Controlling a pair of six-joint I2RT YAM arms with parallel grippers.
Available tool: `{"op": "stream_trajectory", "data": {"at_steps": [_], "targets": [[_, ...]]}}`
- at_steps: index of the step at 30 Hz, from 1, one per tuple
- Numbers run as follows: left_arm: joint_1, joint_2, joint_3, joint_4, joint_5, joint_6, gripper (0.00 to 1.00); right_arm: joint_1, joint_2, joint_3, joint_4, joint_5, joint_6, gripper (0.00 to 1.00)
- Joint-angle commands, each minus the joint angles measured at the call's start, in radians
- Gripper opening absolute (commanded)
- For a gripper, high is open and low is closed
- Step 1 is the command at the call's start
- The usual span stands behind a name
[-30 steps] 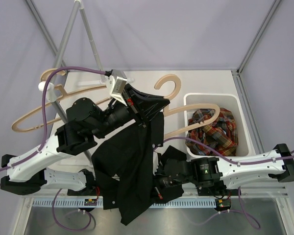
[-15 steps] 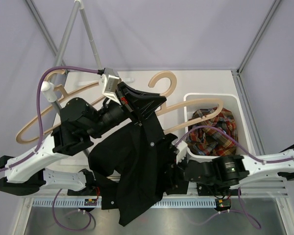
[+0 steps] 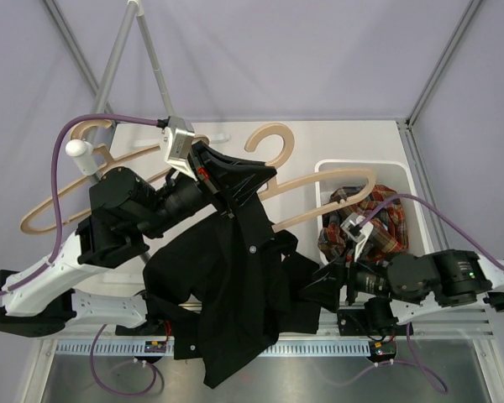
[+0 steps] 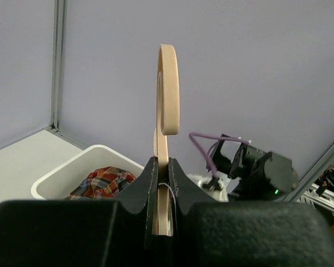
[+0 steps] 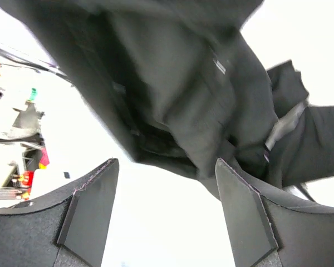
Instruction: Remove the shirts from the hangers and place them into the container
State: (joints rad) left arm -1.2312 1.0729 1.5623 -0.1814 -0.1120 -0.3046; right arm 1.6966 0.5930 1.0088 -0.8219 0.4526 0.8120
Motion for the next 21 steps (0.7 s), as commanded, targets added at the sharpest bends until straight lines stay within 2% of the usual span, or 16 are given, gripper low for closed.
{"op": "stream_trajectory", "data": {"at_steps": [1, 4, 6, 12, 16, 18, 21], "targets": [[0.002, 0.001, 0.062, 0.004, 0.011, 0.024, 0.0, 0.008, 0.028, 0.158, 0.015, 0.018, -0.143, 0.79], [0.002, 0.007, 0.059, -0.029, 0.005, 0.027, 0.0, 0.009, 0.098, 0.295, 0.03, 0.012, -0.262, 0.79], [0.002, 0.007, 0.058, -0.046, 0.003, 0.025, 0.0, 0.009, 0.14, 0.42, 0.0, 0.059, -0.324, 0.82], [0.002, 0.028, 0.077, -0.096, 0.035, 0.012, 0.0, 0.009, 0.248, 0.664, 0.039, 0.179, -0.7, 0.83], [0.002, 0.035, 0.09, -0.128, 0.08, -0.005, 0.0, 0.008, 0.217, 0.686, 0.148, 0.225, -0.94, 0.61], [0.002, 0.03, 0.09, -0.138, 0.1, -0.011, 0.0, 0.009, 0.205, 0.714, 0.13, 0.262, -0.976, 0.59], [0.002, 0.018, 0.097, -0.153, 0.136, -0.024, 0.0, 0.008, 0.159, 0.685, 0.096, 0.282, -1.017, 0.6]]}}
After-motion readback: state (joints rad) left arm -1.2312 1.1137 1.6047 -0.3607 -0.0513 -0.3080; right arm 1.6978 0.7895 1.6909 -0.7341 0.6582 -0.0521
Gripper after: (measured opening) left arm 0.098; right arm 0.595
